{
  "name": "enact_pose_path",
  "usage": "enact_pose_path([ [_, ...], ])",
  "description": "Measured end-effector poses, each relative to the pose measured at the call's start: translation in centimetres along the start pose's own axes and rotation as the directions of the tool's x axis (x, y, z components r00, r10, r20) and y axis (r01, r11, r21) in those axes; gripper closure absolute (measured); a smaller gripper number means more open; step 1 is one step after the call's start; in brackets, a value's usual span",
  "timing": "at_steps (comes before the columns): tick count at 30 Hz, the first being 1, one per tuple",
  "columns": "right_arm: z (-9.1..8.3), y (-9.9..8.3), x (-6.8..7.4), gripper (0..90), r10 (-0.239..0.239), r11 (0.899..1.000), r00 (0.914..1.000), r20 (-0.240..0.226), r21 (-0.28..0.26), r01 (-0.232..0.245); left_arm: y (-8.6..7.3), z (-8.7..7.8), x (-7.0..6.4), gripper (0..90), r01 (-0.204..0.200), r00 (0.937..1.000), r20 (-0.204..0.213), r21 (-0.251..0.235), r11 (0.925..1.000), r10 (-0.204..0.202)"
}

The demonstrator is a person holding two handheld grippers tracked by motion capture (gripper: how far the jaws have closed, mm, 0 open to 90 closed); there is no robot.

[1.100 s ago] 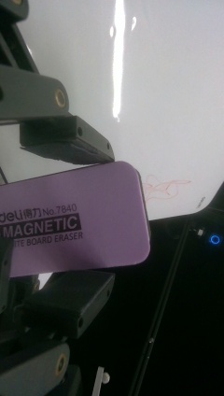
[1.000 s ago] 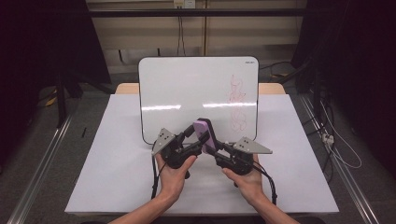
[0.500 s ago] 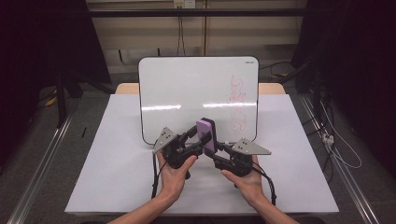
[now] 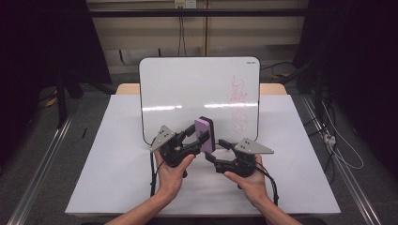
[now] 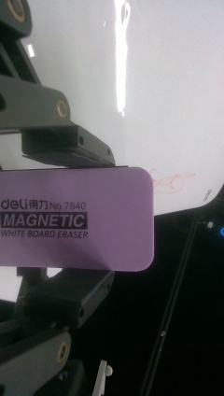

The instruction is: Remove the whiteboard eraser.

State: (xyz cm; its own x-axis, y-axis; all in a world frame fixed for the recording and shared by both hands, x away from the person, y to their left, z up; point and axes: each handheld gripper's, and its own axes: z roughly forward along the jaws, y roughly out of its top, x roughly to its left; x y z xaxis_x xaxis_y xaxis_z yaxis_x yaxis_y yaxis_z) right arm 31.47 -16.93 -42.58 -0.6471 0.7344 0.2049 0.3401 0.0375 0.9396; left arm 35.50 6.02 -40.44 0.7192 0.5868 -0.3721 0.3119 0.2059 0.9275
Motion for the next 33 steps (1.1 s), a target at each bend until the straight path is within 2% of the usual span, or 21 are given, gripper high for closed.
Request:
enact_pose_path([
  [2,-0.1,0.0,-0.2,23.5,0.007,1.0,1.0,0.002,0.005,-0.007,0.2,-0.2,0.2,41.0,-0.003,1.0,-0.008,0.001,1.0,0.003],
  [4,-0.2,0.1,-0.4,22.1,0.001,1.0,0.9999,0.015,0.01,-0.001,0.5,-0.4,0.4,41.0,-0.029,0.9994,-0.017,0.005,0.9996,0.029],
  [9,-1.0,0.3,-1.3,15.8,-0.011,1.0,0.9982,0.059,0.024,0.009,1.3,-1.2,0.9,41.0,-0.061,0.9971,-0.044,0.018,0.998,0.062],
  [13,-1.9,0.1,-2.2,11.9,-0.045,0.997,0.9933,0.107,0.07,0.038,1.9,-1.6,1.2,41.0,-0.123,0.9901,-0.059,0.067,0.9901,0.127],
  [14,-2.2,0.1,-2.5,11.4,-0.048,0.997,0.9919,0.117,0.073,0.039,2.0,-1.6,1.2,41.0,-0.126,0.9889,-0.07,0.073,0.9893,0.131],
  [16,-2.9,0.0,-2.9,10.3,-0.047,0.996,0.9895,0.137,0.077,0.037,2.3,-1.7,1.3,41.0,-0.158,0.983,-0.078,0.104,0.9819,0.166],
  [18,-3.5,0.0,-3.3,10.2,-0.052,0.996,0.9865,0.155,0.075,0.041,2.5,-1.8,1.3,41.0,-0.174,0.9788,-0.088,0.12,0.9775,0.185],
  [20,-4.3,0.0,-3.7,10.2,-0.049,0.997,0.9836,0.173,0.067,0.038,2.8,-1.9,1.3,41.1,-0.201,0.9703,-0.105,0.152,0.9678,0.218],
  [21,-4.7,-0.1,-4.0,10.2,-0.05,0.997,0.9812,0.186,0.064,0.039,2.9,-2.0,1.3,41.1,-0.21,0.9668,-0.114,0.156,0.9653,0.228],
  [24,-5.9,-0.2,-4.7,10.1,-0.054,0.998,0.9693,0.24,0.045,0.045,3.2,-2.1,1.1,41.0,-0.248,0.9528,-0.131,0.188,0.9504,0.274],
  [27,-6.9,-0.5,-5.4,9.5,-0.037,0.999,0.9642,0.262,0.042,0.027,3.5,-2.1,1.2,41.1,-0.266,0.9453,-0.135,0.209,0.941,0.297],
  [29,-7.5,-0.8,-5.7,9.4,-0.032,0.999,0.9591,0.281,0.047,0.019,3.5,-2.1,1.1,41.1,-0.29,0.9362,-0.134,0.229,0.9293,0.325],
  [32,-8.1,-1.2,-6.1,9.3,-0.026,0.998,0.9542,0.298,0.057,0.009,3.6,-1.9,1.1,41.1,-0.294,0.9319,-0.137,0.256,0.9208,0.336],
  [33,-8.3,-1.3,-6.2,9.2,-0.025,0.998,0.9521,0.305,0.058,0.007,3.6,-1.9,1.1,41.2,-0.305,0.9268,-0.137,0.269,0.9137,0.35],
])
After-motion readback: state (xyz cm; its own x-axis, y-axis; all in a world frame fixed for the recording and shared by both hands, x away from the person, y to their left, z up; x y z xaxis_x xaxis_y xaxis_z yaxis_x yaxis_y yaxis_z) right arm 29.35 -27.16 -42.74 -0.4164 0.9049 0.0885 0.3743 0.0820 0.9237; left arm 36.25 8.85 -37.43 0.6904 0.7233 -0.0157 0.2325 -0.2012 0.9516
